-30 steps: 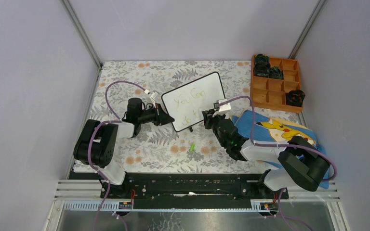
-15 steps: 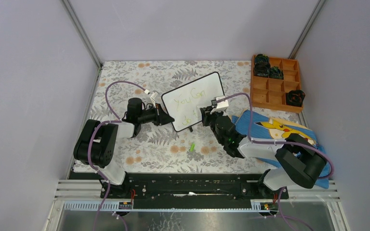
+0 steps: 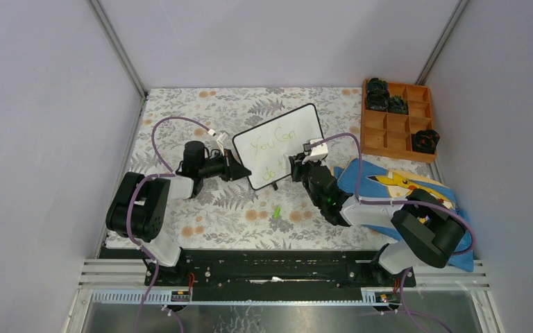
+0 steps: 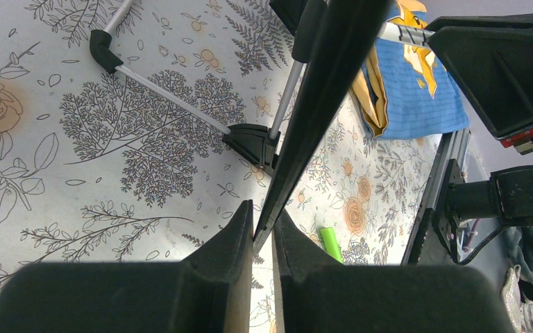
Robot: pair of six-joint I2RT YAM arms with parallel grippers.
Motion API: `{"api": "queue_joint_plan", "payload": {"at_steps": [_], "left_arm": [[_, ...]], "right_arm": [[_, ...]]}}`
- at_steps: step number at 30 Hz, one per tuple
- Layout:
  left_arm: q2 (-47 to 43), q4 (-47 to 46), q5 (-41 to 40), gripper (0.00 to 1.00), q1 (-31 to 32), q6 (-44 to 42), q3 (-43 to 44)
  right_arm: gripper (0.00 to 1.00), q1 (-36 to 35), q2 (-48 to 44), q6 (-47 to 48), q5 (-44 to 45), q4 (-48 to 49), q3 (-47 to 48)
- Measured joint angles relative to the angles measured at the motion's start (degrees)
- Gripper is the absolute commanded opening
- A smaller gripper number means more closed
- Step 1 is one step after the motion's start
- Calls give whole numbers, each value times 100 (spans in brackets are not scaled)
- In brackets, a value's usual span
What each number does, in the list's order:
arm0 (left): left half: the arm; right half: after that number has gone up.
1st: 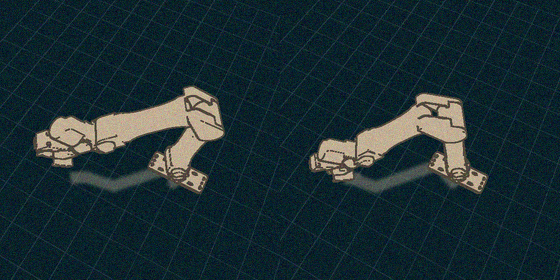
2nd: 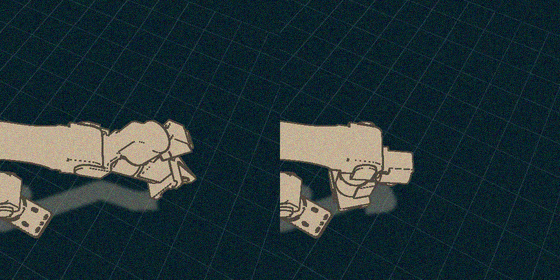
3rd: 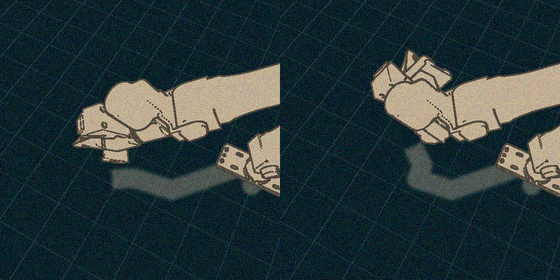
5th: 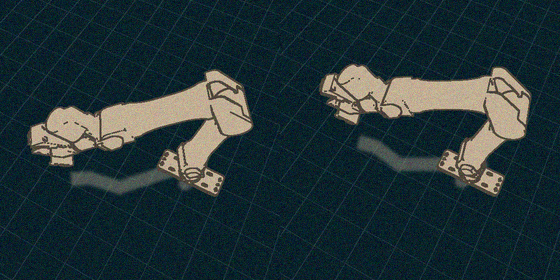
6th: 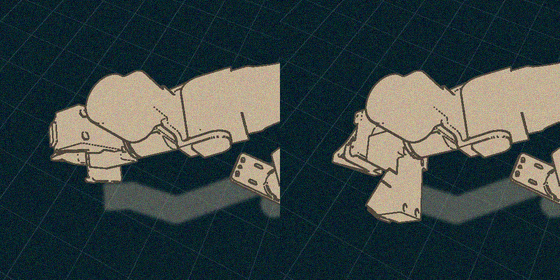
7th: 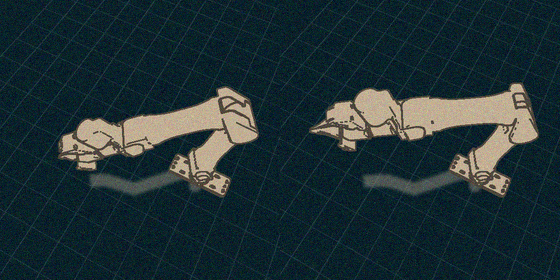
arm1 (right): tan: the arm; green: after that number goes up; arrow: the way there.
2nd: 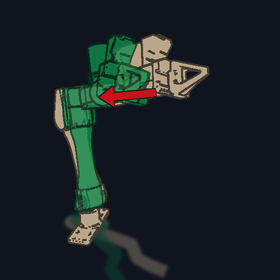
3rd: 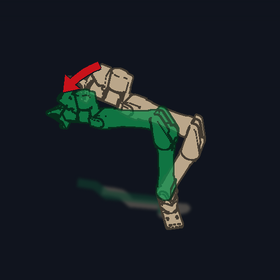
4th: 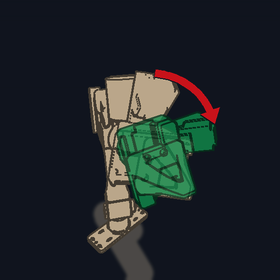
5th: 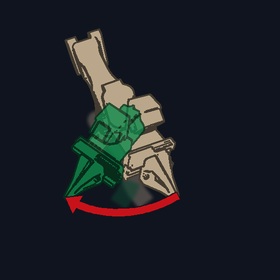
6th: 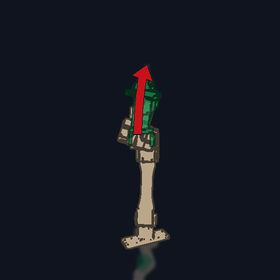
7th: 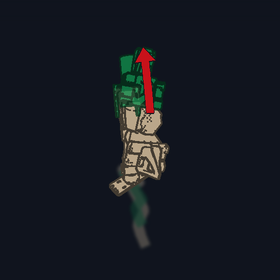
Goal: Write a sentence on the whiteboard
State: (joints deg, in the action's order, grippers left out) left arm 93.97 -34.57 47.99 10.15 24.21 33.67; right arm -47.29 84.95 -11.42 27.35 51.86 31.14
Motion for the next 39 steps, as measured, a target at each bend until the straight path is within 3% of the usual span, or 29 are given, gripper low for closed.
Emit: {"api": "queue_joint_plan", "payload": {"at_steps": [39], "left_arm": [[2, 4, -2, 0, 11, 0, 2]], "right_arm": [[0, 0, -219, -356, -39, -564, -398]]}}
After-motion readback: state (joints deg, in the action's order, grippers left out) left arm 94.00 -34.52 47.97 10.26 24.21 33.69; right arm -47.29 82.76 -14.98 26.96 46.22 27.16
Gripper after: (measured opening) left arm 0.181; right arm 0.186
